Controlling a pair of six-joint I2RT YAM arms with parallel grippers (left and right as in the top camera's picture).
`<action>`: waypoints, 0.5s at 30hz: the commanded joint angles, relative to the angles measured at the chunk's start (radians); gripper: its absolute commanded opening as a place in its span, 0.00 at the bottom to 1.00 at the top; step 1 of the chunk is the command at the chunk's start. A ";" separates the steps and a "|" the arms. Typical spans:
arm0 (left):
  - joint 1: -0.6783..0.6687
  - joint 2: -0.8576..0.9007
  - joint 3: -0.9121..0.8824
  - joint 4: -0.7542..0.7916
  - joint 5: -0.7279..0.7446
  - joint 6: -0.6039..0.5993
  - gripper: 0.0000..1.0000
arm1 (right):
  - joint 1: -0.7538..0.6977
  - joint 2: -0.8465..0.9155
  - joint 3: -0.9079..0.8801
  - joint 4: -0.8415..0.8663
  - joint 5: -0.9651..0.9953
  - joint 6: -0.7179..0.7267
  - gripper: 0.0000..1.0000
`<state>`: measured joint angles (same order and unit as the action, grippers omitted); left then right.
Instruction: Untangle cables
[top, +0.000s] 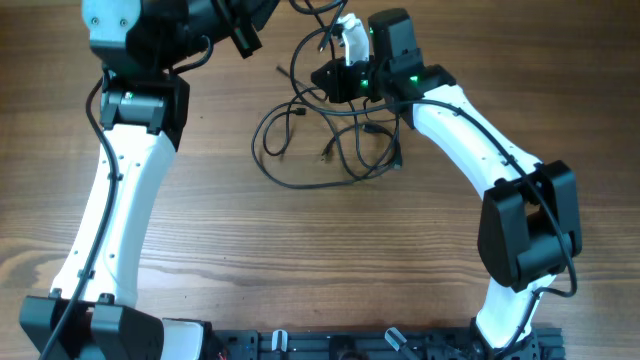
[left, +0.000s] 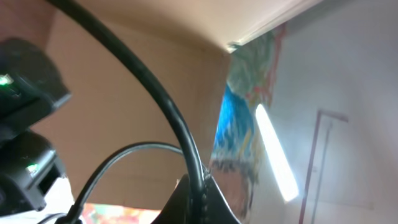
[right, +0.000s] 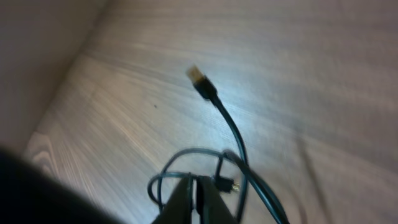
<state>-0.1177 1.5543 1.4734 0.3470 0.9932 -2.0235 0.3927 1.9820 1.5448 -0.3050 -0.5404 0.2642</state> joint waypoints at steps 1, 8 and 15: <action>-0.002 -0.021 0.008 -0.171 -0.092 0.115 0.04 | -0.004 -0.013 0.002 -0.140 0.055 0.080 0.04; -0.002 -0.021 0.008 -0.676 -0.476 0.634 0.04 | -0.010 -0.137 0.002 -0.483 0.019 0.076 0.04; -0.002 -0.021 0.008 -0.739 -0.490 0.827 0.06 | -0.050 -0.273 0.002 -0.598 0.020 0.122 0.04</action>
<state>-0.1226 1.5478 1.4754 -0.3607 0.5365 -1.3174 0.3531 1.7248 1.5475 -0.8337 -0.5156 0.3748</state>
